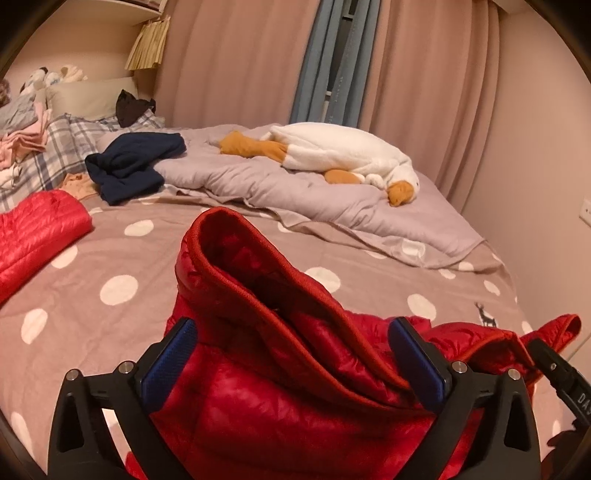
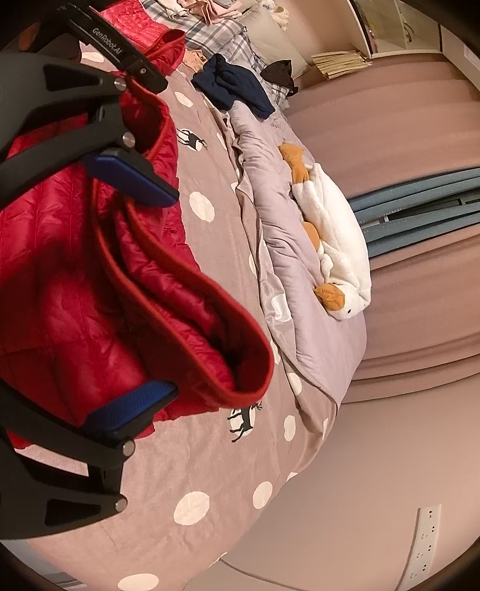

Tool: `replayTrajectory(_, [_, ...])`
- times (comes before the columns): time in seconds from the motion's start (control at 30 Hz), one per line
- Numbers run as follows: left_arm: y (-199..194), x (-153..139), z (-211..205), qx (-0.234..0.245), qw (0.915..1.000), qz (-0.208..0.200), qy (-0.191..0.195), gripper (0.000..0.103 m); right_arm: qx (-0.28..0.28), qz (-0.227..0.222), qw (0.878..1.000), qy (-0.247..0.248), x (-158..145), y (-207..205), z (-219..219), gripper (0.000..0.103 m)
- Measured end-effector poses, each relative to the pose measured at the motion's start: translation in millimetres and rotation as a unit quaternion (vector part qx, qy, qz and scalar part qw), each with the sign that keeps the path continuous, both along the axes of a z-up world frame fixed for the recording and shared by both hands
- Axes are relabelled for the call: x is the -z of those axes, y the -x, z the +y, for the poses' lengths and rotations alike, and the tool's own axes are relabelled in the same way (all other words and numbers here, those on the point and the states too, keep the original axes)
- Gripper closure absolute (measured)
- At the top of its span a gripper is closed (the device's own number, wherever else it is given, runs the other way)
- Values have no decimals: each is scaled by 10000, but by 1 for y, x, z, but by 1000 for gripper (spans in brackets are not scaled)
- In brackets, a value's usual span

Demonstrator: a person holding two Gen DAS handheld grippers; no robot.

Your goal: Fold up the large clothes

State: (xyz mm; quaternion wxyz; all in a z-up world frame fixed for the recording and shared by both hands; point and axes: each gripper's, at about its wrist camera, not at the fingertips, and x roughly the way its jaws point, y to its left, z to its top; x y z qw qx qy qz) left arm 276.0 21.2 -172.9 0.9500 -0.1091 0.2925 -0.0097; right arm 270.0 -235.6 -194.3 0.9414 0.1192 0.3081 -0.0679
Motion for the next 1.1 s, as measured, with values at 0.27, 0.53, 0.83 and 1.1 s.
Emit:
replayTrajectory(0.27, [-4, 2, 2, 50, 9998, 167, 101, 1, 3, -47, 9999, 105, -2, 1, 3, 0])
replayTrajectory(0.53, [11, -11, 8, 42, 9994, -159, 317, 1, -34, -231, 9995, 231, -9, 7, 6, 0])
replayTrajectory(0.83, [9, -14, 13, -96, 9993, -193, 312, 1, 15, -376, 9990, 246, -16, 13, 5, 0])
replayTrajectory(1.1, [1, -6, 11, -112, 9997, -2, 239, 1, -13, -244, 9993, 276, -11, 8, 9, 0])
